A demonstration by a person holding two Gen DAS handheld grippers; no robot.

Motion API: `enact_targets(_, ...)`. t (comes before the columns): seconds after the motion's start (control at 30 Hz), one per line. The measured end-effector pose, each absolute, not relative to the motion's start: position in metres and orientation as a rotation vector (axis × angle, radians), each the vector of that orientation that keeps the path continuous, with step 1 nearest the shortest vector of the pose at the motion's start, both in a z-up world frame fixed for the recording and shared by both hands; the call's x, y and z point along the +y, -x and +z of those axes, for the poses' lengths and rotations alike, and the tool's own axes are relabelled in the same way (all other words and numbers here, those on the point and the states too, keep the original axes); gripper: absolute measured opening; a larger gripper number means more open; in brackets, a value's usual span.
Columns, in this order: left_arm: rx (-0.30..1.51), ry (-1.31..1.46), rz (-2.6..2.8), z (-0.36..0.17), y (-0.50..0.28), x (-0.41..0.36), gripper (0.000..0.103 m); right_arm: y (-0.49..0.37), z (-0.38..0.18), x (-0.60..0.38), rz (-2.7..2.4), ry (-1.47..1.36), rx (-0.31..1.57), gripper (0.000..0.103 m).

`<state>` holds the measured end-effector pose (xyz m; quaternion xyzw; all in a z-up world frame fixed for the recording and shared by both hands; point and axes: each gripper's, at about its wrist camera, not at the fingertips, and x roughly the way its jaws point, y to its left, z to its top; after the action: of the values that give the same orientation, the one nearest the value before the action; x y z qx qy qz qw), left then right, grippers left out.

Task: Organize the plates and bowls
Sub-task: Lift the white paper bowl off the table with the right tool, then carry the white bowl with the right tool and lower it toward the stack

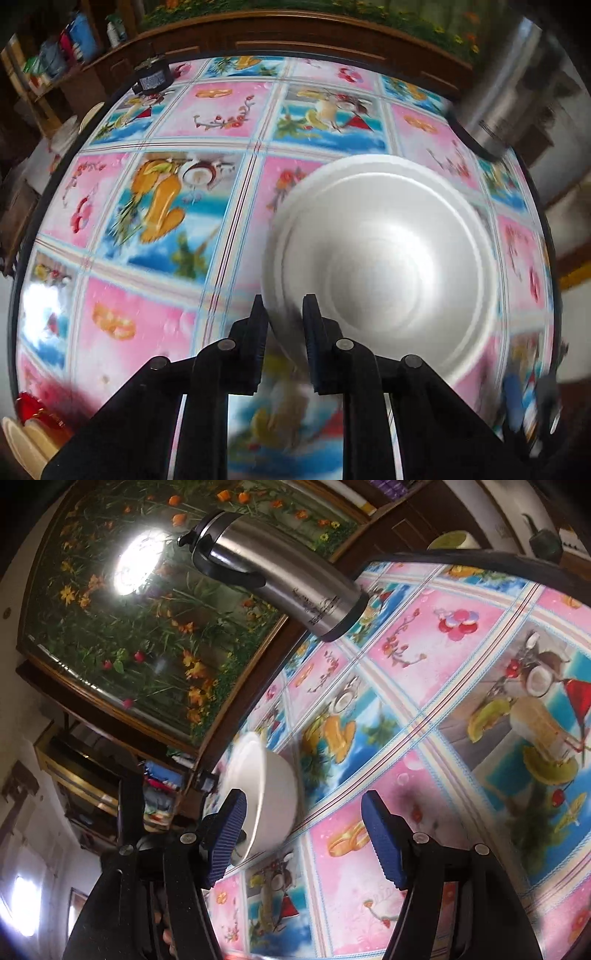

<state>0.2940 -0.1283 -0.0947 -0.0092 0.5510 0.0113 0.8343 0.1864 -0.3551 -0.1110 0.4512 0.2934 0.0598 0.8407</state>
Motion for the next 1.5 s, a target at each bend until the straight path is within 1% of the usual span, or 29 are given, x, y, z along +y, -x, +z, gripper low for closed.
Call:
enact_targets(0.17, 1.160, -0.055, -0.017, -0.092, -0.249, -0.128, 0.016, -0.195, -0.114, -0.347, 0.212, -0.955, 0.695, 0.067)
enact_targets(0.33, 1.140, -0.108, -0.048, -0.093, -0.207, -0.123, 0.016, -0.198, -0.115, -0.332, 0.254, -0.887, 0.771, 0.067)
enact_targets(0.43, 1.129, -0.118, -0.065, -0.094, -0.187, -0.120, 0.016, -0.196, -0.117, -0.320, 0.262, -0.831, 0.835, 0.064)
enact_targets(0.53, 1.086, -0.153, -0.068, -0.090, -0.168, -0.121, 0.016, -0.189, -0.117, -0.311, 0.250, -0.775, 0.855, 0.059)
enact_targets(0.6, 1.058, -0.175, -0.071, -0.089, -0.157, -0.121, 0.016, -0.181, -0.114, -0.307, 0.251, -0.753, 0.847, 0.056)
enact_targets(0.77, 1.007, -0.206, -0.086, -0.089, -0.140, -0.119, 0.016, -0.158, -0.106, -0.300, 0.229, -0.669, 0.824, 0.047)
enact_targets(0.83, 0.988, -0.217, -0.088, -0.089, -0.135, -0.119, 0.016, -0.152, -0.105, -0.298, 0.234, -0.653, 0.829, 0.045)
enact_targets(0.93, 0.954, -0.227, -0.092, -0.089, -0.128, -0.118, 0.016, -0.142, -0.106, -0.293, 0.222, -0.615, 0.838, 0.044)
enact_targets(1.0, 0.927, -0.243, -0.091, -0.089, -0.124, -0.118, 0.016, -0.141, -0.105, -0.291, 0.215, -0.590, 0.833, 0.042)
enact_targets(1.13, 0.897, -0.240, -0.109, -0.089, -0.118, -0.118, 0.016, -0.142, -0.106, -0.285, 0.213, -0.554, 0.848, 0.034)
enact_targets(1.3, 0.848, -0.239, -0.121, -0.089, -0.114, -0.117, 0.016, -0.143, -0.105, -0.281, 0.209, -0.525, 0.852, 0.028)
enact_targets(1.37, 0.834, -0.241, -0.126, -0.089, -0.113, -0.118, 0.016, -0.145, -0.107, -0.281, 0.207, -0.520, 0.862, 0.023)
enact_targets(1.5, 0.806, -0.245, -0.127, -0.089, -0.112, -0.118, 0.016, -0.147, -0.109, -0.279, 0.192, -0.503, 0.877, 0.017)
